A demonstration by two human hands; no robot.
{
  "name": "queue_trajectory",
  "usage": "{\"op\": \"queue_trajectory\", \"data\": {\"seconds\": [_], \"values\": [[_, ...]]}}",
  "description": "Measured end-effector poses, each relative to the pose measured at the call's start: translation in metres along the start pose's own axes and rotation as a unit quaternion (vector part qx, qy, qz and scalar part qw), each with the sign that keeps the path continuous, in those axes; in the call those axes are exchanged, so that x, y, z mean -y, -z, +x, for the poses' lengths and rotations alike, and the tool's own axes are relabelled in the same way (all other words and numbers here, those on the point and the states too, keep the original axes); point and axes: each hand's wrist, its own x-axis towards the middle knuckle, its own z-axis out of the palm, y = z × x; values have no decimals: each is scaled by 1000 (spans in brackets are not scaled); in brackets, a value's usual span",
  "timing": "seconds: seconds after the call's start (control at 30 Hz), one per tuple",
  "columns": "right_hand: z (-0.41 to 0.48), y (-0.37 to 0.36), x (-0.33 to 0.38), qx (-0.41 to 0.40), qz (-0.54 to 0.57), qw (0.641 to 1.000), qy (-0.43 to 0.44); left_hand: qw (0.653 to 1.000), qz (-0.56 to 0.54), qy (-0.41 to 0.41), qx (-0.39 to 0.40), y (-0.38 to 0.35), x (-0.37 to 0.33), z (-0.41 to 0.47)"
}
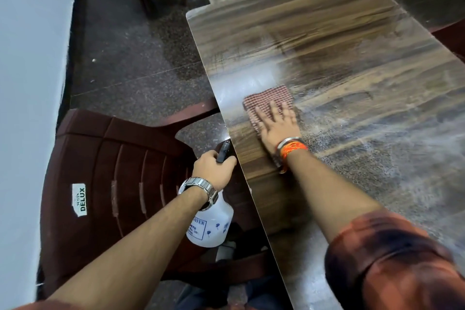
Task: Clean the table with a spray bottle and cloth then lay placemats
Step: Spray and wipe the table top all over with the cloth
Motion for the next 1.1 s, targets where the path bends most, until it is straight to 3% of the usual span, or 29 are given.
{"op": "queue_trajectory", "data": {"seconds": [0.13, 0.27, 0.33, 0.43, 0.53, 0.6, 0.67, 0.77, 0.83, 0.9, 1.0, 1.1], "values": [[-10, 14, -85, -16, 27, 982, -185, 1000, -1, -7, 4, 3, 0, 3], [-19, 13, -84, -22, 50, 958, -281, 1000, -3, -16, 13, 2, 1, 1], [-29, 9, -53, -20, 28, 973, -230, 999, 4, -28, 22, 0, -1, -2], [-65, -7, -1, -10, -27, 998, -52, 998, 16, -52, 44, -6, -6, -9], [-108, -16, 8, 15, -7, 998, 54, 994, 36, -78, 72, -11, -12, -16], [-133, -18, -22, -8, 13, 1000, -18, 990, 52, -97, 90, -12, -13, -20], [-160, -18, -69, -41, 17, 983, -178, 986, 61, -113, 102, -13, -14, -25], [-206, -17, -108, -33, 69, 907, -414, 981, 67, -135, 120, -13, -9, -34], [-218, -20, -92, -32, 93, 884, -457, 978, 74, -143, 136, -12, -4, -40], [-218, -29, -50, -40, 65, 909, -409, 973, 83, -152, 154, -12, 1, -48], [-219, -42, 24, -37, 37, 967, -249, 963, 102, -176, 175, -15, 6, -56], [-242, -49, 59, -28, 39, 987, -155, 954, 124, -203, 184, -19, 6, -62]]}}
